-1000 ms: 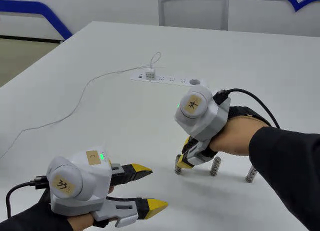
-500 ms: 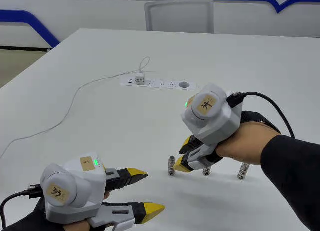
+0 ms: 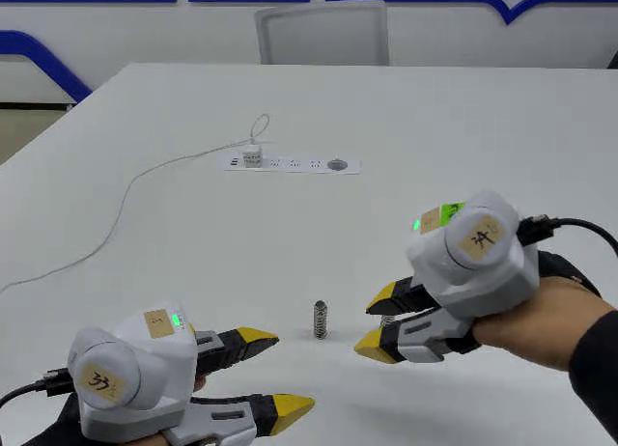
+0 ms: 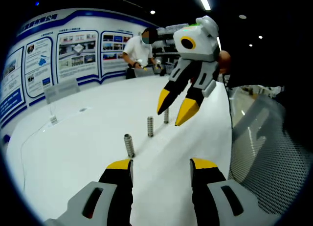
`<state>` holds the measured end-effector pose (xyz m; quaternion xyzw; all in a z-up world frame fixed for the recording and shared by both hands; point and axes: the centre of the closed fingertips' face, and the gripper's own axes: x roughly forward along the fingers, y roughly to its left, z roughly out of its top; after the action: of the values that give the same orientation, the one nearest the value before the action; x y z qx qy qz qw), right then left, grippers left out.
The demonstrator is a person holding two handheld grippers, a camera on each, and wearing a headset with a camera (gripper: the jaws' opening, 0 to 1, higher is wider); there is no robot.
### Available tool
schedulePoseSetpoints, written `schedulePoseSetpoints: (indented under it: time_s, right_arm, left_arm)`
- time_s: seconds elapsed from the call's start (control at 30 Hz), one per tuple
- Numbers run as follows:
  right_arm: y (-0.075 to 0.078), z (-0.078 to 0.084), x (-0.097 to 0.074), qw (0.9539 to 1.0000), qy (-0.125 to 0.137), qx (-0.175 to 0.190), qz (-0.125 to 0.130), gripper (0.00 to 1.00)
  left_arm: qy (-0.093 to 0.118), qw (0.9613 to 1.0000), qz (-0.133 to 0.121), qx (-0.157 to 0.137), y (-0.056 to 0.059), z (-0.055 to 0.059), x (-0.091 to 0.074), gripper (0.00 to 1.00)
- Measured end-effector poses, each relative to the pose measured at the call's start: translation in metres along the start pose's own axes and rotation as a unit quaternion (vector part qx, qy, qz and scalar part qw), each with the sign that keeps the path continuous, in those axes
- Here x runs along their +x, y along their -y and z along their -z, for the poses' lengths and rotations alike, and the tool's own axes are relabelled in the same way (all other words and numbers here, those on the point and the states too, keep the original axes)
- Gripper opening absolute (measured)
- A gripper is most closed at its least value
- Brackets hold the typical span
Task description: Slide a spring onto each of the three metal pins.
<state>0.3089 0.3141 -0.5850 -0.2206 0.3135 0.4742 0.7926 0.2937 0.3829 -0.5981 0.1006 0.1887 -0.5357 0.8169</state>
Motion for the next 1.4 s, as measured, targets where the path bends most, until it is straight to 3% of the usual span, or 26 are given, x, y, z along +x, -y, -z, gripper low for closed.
schedulePoseSetpoints:
  time_s: [0.27,0.67,0.97,1.4]
  right_arm:
    - [-0.004,0.027,-0.025,0.9995,0.019,0.018,0.016,0.32]
    - [0.019,0.061,-0.068,0.9933,0.056,0.074,0.068,0.39]
    - [0.042,0.074,-0.091,0.9856,0.089,0.096,0.107,0.46]
    - [0.052,0.088,-0.109,0.9791,0.136,0.090,0.122,0.57]
  left_arm:
    - [0.002,1.0000,0.001,0.002,0.003,-0.002,0.000,0.50]
    - [0.005,1.0000,-0.001,0.004,0.002,-0.003,0.001,0.55]
    - [0.010,0.9999,-0.011,-0.002,-0.002,-0.004,0.000,0.58]
    - [0.005,0.9998,-0.019,-0.005,-0.006,-0.002,0.000,0.64]
